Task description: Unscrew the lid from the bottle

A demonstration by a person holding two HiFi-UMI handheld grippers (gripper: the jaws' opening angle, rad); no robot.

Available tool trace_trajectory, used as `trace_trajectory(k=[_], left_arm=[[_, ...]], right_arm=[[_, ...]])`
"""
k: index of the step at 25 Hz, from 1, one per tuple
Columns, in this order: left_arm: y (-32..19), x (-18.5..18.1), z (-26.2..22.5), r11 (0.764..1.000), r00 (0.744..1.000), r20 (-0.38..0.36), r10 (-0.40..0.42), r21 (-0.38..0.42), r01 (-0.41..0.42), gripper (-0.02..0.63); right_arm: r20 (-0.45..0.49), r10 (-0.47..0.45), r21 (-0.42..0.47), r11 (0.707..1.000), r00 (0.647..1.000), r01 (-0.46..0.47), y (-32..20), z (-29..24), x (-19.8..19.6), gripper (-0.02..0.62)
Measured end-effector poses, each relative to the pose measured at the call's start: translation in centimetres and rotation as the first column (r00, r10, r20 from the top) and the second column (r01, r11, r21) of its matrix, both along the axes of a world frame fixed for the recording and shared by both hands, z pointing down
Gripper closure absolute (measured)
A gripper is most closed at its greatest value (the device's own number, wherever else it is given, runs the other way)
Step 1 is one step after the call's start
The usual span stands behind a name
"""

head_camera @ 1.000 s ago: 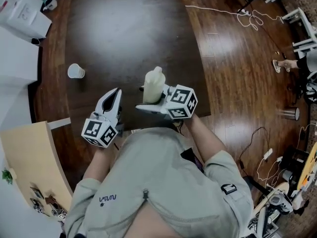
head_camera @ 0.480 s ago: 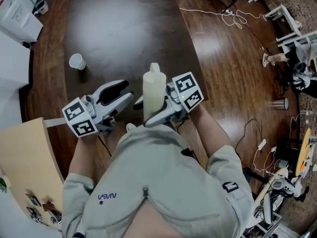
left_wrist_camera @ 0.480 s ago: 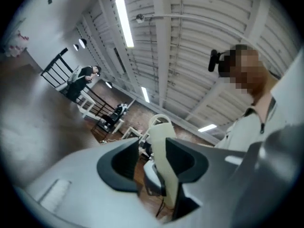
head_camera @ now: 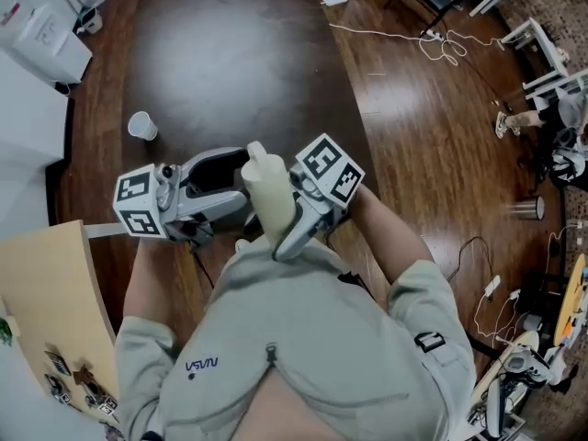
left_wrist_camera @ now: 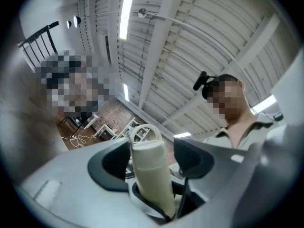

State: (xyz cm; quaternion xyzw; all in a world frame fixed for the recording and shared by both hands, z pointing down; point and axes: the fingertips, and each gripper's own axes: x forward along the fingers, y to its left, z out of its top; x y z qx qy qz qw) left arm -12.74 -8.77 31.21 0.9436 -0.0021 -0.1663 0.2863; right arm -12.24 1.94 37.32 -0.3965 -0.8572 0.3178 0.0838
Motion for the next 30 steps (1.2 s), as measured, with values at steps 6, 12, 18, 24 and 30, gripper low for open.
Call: trace_trajectory(k=[6,12,18,24,30], left_arm=[[-0.1,3.0,0.2,0.999,0.998,0.065,0.018,0.025,-0.020,0.281],[-0.6,4.7,0.6,0.998,0.991,0.130,0.020,0.062,-0.029,0.313],[-0.8,5.8,0.9,0.994,0.977,0.215,-0.013,0.110,-0.011,0.302],[-0.9,5.8,0.7,0.982,0.962,0.249,-0.116,0.173,0.074,0.301],[-4.3,4.4,1.6,0.891,0.823,0.351,-0.447,0.254,0.376,0.299]], right_arm=[[-0.010,-0.100,0.016,0.995,0.995,0.100,0.3,0.1,1.9,0.298],[-0.041,-0.101,0.054,0.993,0.994,0.103,-0.4,1.3,1.9,0.298],[-0.075,-0.005,0.191,0.981,0.997,0.019,-1.6,2.9,2.4,0.298],[-0.100,0.150,0.354,0.929,0.984,-0.106,-3.1,4.3,1.2,0.298],[-0.093,0.570,0.569,0.703,0.816,-0.426,-9.5,6.8,-1.5,0.298]])
